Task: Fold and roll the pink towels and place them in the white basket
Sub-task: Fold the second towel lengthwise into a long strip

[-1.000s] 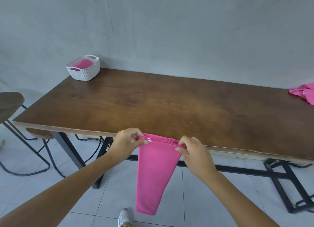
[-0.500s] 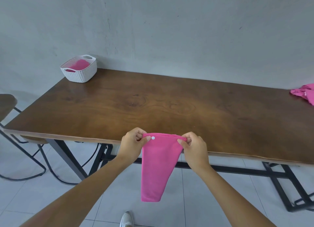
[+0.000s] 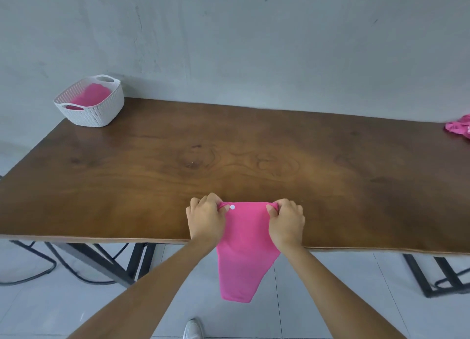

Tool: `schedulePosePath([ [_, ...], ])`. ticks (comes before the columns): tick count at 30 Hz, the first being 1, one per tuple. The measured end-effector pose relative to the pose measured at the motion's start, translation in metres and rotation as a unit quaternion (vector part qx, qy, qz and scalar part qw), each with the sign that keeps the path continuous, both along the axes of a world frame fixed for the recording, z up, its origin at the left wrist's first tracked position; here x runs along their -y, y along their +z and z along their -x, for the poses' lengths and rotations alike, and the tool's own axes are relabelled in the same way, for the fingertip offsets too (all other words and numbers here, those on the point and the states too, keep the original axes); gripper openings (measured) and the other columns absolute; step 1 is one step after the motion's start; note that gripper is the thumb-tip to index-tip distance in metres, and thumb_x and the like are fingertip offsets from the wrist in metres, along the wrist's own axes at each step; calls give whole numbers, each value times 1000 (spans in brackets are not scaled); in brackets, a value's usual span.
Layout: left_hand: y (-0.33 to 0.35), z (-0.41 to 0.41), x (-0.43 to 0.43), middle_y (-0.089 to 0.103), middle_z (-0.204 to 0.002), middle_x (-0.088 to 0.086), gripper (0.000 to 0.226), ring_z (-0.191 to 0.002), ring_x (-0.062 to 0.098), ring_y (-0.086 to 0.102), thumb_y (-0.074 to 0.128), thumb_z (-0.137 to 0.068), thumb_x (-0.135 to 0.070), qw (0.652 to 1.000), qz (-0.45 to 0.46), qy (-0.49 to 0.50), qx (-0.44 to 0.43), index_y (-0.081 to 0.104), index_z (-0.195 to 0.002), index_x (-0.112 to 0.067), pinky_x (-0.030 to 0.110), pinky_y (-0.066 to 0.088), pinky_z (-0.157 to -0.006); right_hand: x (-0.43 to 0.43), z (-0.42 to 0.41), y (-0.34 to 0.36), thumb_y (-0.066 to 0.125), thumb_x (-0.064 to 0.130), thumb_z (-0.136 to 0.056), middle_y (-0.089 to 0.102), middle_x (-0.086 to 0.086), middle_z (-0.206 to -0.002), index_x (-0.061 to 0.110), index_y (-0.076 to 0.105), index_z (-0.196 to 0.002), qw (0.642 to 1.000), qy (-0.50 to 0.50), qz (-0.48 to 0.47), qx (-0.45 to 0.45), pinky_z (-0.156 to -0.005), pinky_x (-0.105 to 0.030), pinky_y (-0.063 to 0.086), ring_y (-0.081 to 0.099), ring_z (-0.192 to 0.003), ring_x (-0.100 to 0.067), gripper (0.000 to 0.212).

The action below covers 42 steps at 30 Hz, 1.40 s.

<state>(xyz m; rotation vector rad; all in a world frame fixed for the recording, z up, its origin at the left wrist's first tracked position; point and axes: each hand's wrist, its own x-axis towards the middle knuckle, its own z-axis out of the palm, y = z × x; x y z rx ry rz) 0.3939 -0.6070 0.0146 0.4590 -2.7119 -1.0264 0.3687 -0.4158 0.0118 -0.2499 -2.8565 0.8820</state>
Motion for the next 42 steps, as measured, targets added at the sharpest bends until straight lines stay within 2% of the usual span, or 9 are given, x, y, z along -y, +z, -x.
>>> schedulePosePath([
  [6,-10,40,1,62,-92,-9,26,-103,23,45,63,-95,-48,997,77,-16,2,59,-88,-23,34,26,-82,8,31,-18,56,35,-100,60,-2,-97,17,63,-95,992,-22,-107,-59,-90,-41,38,48,-100,-26,20],
  [14,-12,106,9,62,-92,-7,33,-101,23,46,63,-93,-54,996,89,-25,8,57,-85,-22,35,28,-84,18,90,-20,53,36,-101,59,-1,-100,16,64,-100,986,-60,-146,-49,-95,-41,39,48,-103,-25,23],
  [18,-2,136,9,58,-105,-3,30,-104,24,46,63,-95,-49,993,104,-32,42,54,-101,-21,39,34,-91,24,122,-19,54,33,-100,59,-4,-99,13,63,-98,984,-70,-154,-57,-92,-42,39,49,-101,-27,22],
  [22,7,143,6,53,-122,1,28,-114,24,47,64,-96,-33,985,118,-119,-34,54,-118,-20,38,37,-98,26,150,-21,53,34,-101,60,-4,-102,13,64,-101,984,-77,-154,-49,-93,-42,38,48,-103,-27,24],
  [26,0,133,3,51,-141,4,43,-135,23,44,56,-99,-38,949,164,-258,-73,55,-133,-13,39,37,-110,24,174,-22,51,34,-102,60,-4,-103,13,64,-102,983,-74,-160,-53,-93,-41,36,48,-104,-27,25],
  [29,-6,134,-4,34,-161,6,61,-153,20,23,44,-103,-44,929,180,-323,-32,37,-154,-10,37,17,-125,23,197,-21,49,36,-102,61,-4,-104,14,64,-103,982,-76,-166,-51,-93,-41,36,48,-104,-27,27],
  [33,-16,150,-13,8,-170,4,73,-157,18,1,12,-102,-52,921,194,-338,15,11,-162,-12,33,-3,-126,20,230,-21,49,36,-102,61,-5,-107,13,63,-105,982,-77,-165,-48,-93,-41,35,48,-106,-27,27],
  [35,-21,166,-14,3,-170,3,78,-157,16,-3,2,-98,-57,918,215,-333,20,5,-163,-13,34,-5,-127,18,249,-22,48,36,-102,60,-4,-108,14,63,-106,982,-75,-169,-47,-94,-41,35,47,-107,-27,27],
  [42,-26,228,-22,-3,-170,-2,74,-156,13,-9,4,-102,-58,923,241,-298,39,-2,-162,-17,36,-1,-128,13,318,-23,49,36,-101,60,-6,-109,13,63,-106,983,-49,-167,-51,-94,-43,35,48,-109,-29,27],
])
